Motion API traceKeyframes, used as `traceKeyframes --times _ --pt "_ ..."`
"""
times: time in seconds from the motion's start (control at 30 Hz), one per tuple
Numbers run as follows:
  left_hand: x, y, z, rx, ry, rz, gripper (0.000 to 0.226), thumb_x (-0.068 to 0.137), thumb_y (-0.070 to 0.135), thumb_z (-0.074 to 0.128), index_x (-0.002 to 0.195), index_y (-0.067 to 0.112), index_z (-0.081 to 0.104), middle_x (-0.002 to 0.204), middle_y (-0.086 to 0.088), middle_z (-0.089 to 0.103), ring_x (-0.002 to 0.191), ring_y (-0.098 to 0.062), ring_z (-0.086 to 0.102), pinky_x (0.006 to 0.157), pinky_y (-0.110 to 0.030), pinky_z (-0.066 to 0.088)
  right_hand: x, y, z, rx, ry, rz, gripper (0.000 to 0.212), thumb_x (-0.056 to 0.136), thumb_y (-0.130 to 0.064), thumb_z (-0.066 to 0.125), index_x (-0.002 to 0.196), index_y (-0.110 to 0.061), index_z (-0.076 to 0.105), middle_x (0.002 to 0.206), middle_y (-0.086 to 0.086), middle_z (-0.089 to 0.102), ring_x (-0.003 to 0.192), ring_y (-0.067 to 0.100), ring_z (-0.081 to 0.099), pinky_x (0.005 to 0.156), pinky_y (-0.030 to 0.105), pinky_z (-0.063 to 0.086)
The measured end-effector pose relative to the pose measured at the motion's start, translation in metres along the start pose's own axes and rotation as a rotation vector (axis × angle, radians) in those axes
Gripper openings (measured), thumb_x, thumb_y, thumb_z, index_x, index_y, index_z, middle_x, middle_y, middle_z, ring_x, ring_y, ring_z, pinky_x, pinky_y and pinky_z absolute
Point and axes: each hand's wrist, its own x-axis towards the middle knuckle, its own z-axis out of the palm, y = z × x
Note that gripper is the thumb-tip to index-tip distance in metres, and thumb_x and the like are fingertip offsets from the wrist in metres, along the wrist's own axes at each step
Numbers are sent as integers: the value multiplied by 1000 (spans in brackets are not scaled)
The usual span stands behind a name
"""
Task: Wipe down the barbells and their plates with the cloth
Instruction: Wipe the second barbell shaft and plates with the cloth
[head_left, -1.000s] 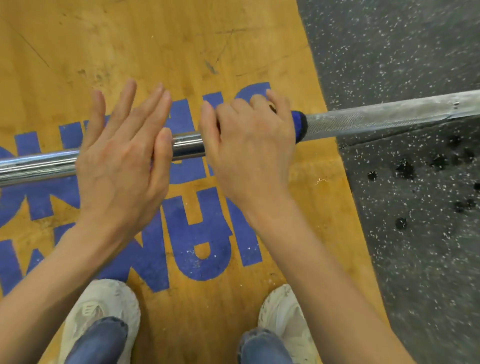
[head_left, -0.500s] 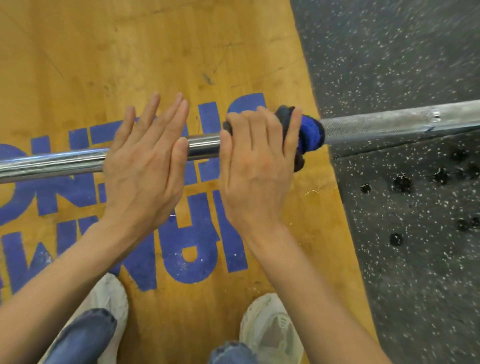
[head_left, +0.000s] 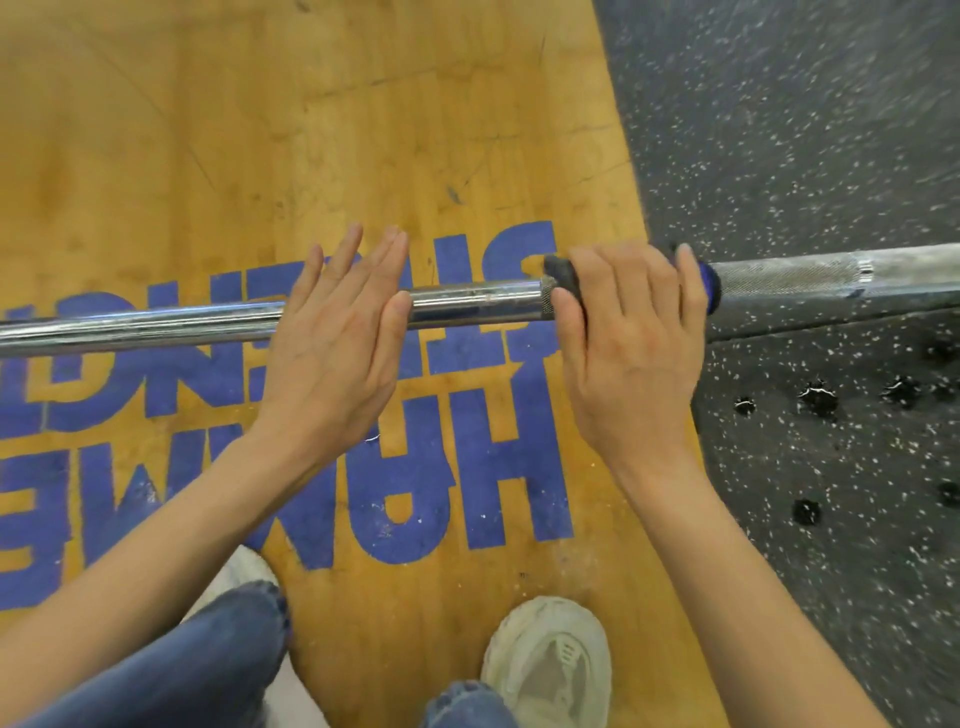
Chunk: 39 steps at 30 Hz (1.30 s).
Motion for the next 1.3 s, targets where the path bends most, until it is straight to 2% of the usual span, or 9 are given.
traceKeyframes --times 0.13,0.3,0.47,0.6,0.67,0.83,1.0,1.17,1.3 --pt "-2 5 4 -36 53 -54 54 108 31 21 150 6 43 155 -6 45 150 -28 29 124 -37 8 5 -41 4 89 22 198 28 104 -22 43 113 -9 66 113 6 64 116 28 55 121 47 22" --pt "-4 5 3 -32 35 -45 56 108 33 19 151 5 43 155 -7 44 151 -29 28 124 -33 4 -2 -41 9 116 -49 -106 41 108 -27 34 127 -9 65 123 7 65 122 29 57 119 44 27" --pt "-2 6 3 3 28 -33 57 107 33 20 149 3 44 154 -9 46 150 -31 29 124 -39 6 3 -22 -3 69 8 181 34 106 -26 37 116 -12 66 116 3 64 120 28 55 123 45 19" --pt "21 17 3 40 -32 19 60 107 33 16 148 2 45 153 -11 46 151 -30 28 124 -45 7 5 -44 4 132 -71 -8 37 106 -26 36 117 -10 67 111 4 66 111 28 59 118 44 28" --pt "35 24 3 45 -80 56 62 106 36 14 149 3 45 155 -9 45 151 -29 28 123 -46 15 7 -20 -1 73 -90 -48 41 107 -30 31 120 -11 67 113 3 66 112 28 59 117 42 28" --pt "35 29 2 -28 -97 50 65 104 39 10 146 11 51 149 -2 53 145 -23 39 103 -44 44 2 -25 -12 65 -101 162 41 106 -25 31 128 -11 63 130 2 61 132 27 49 123 46 17" --pt "30 27 6 -20 -72 93 59 107 32 15 144 5 52 145 -8 57 141 -27 45 112 -40 33 -7 -5 -22 34 -151 9 43 108 -27 33 139 -10 57 140 4 58 138 27 46 124 45 19" --pt "19 27 9 -25 -23 118 55 107 27 20 142 0 52 142 -13 58 138 -31 49 114 -39 27 1 -24 -21 39 -119 258 37 105 -23 32 117 -11 65 121 2 64 126 27 52 121 49 22" --pt "9 29 9 -4 -25 142 55 108 28 20 146 0 48 145 -15 55 140 -31 46 117 -41 28 -9 -16 -35 40 -248 34 40 107 -24 31 126 -9 63 123 3 63 122 25 54 123 41 22"
